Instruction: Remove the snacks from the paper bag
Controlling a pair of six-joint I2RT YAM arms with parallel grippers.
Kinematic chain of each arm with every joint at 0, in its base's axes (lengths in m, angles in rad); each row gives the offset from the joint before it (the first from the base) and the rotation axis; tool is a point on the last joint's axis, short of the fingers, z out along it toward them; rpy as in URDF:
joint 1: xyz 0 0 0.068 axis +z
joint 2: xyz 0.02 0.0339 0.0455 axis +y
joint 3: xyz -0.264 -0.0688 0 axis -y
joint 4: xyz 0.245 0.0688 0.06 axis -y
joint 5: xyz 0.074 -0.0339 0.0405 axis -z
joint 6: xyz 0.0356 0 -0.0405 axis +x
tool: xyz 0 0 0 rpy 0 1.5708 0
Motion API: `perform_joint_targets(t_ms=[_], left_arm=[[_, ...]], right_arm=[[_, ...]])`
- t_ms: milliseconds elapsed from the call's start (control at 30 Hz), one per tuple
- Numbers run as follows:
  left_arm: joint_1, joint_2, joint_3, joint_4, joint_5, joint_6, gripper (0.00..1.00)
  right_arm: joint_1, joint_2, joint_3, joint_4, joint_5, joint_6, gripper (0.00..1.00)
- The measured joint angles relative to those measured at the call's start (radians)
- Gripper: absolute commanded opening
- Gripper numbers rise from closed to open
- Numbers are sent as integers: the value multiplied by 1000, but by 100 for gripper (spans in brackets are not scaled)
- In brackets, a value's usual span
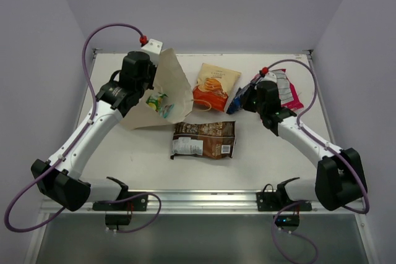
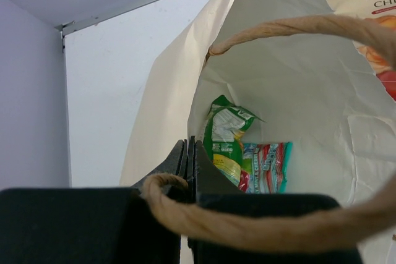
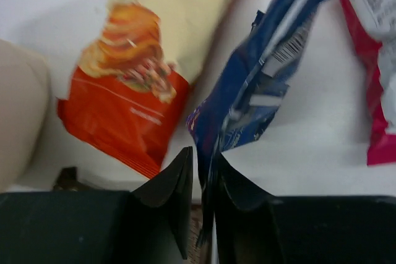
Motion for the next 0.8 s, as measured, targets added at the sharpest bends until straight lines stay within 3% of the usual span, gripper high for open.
perform_joint_targets(t_ms=[33, 133, 267, 367, 500, 800], left_arm=[[0, 0, 0, 0, 10, 0, 0], [0, 0, 0, -1, 45, 0, 0], [0, 0, 0, -5, 93, 5, 0], [0, -5, -3, -6, 126, 6, 0], [-8, -38, -42, -13, 164, 8, 0], [-19, -148, -139, -65, 181, 8, 0]], right_arm=[[0, -8, -41, -1, 0, 23, 40], [0, -71, -148, -71, 1, 65, 64], [4, -246, -181, -219, -3, 49, 75], [44, -388, -103, -285, -7, 1, 76], [162, -375, 125, -297, -30, -37, 75], [452, 12, 368, -151, -124, -40, 71]])
